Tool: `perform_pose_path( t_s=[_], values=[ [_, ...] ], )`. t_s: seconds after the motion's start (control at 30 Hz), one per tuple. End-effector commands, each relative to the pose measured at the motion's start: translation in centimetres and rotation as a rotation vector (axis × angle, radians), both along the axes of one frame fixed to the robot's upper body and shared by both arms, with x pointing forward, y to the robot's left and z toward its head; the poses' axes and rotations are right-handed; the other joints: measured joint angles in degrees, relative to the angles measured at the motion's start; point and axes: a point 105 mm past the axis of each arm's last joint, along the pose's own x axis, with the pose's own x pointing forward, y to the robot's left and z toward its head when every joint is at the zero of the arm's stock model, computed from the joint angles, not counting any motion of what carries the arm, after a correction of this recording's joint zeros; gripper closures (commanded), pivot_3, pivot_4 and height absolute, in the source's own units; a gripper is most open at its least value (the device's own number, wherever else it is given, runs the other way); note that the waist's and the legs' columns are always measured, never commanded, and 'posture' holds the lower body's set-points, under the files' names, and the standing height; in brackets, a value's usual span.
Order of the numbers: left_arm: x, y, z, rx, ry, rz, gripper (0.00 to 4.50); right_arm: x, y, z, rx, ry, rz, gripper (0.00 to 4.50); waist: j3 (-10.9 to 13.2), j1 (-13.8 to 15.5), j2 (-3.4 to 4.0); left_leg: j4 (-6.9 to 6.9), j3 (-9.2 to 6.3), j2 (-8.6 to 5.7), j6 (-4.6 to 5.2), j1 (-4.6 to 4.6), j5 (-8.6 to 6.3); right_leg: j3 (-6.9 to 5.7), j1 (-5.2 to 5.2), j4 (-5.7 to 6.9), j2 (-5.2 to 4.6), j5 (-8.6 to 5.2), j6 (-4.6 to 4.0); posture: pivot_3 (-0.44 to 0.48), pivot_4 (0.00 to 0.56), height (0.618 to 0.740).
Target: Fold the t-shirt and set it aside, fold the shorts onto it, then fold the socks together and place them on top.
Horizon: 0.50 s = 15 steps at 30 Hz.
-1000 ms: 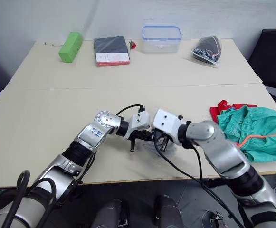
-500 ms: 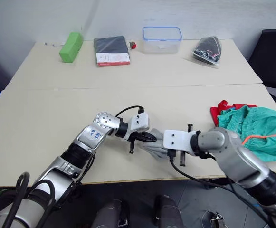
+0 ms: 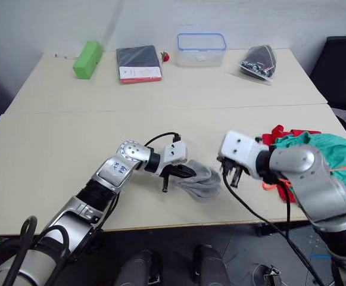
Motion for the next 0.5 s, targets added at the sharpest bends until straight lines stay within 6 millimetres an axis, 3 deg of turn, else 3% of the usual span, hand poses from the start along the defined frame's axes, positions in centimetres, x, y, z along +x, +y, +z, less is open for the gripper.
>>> perform_pose_path(
  t_s=[0.03, 0.17, 0.27, 0.5],
  values=[
    [-0.3, -0.1, -0.4, 0.019, 0.002, -0.017, 4.48, 0.2, 2.1, -0.3, 0.046, 0.005, 0.037, 4.50, 0.00, -0.05, 0.00, 0.00, 0.00, 0.00, 0.00, 0.00, 0.00, 0.02, 0.00, 0.00, 0.00, 0.00, 0.00, 0.000, 0.150, 0.740],
    [-0.4, -0.2, -0.4, 0.017, 0.001, -0.017, 4.48, 0.5, 4.1, -2.8, 0.052, 0.052, 0.064, 4.50, 0.00, -0.05, 0.00, 0.00, 0.03, -0.02, 0.00, -0.01, 0.00, 0.00, -0.01, 0.02, 0.01, 0.00, -0.01, 0.000, 0.150, 0.740],
    [-0.5, -0.2, -0.3, 0.014, -0.001, -0.015, 4.48, 0.2, 4.5, -5.0, 0.020, 0.094, 0.073, 4.50, 0.00, 0.03, 0.00, 0.00, 0.04, -0.02, 0.01, -0.01, 0.00, -0.04, -0.01, 0.03, 0.01, 0.00, 0.00, 0.000, 0.150, 0.740],
    [-0.6, 0.1, -0.4, 0.012, 0.004, -0.007, 4.48, -2.2, 0.9, -8.0, -0.065, 0.184, 0.020, 4.50, 0.00, 0.12, 0.01, 0.00, 0.07, -0.02, 0.01, 0.00, -0.01, -0.12, -0.01, 0.02, 0.01, 0.00, 0.00, 0.000, 0.150, 0.740]
  ],
)
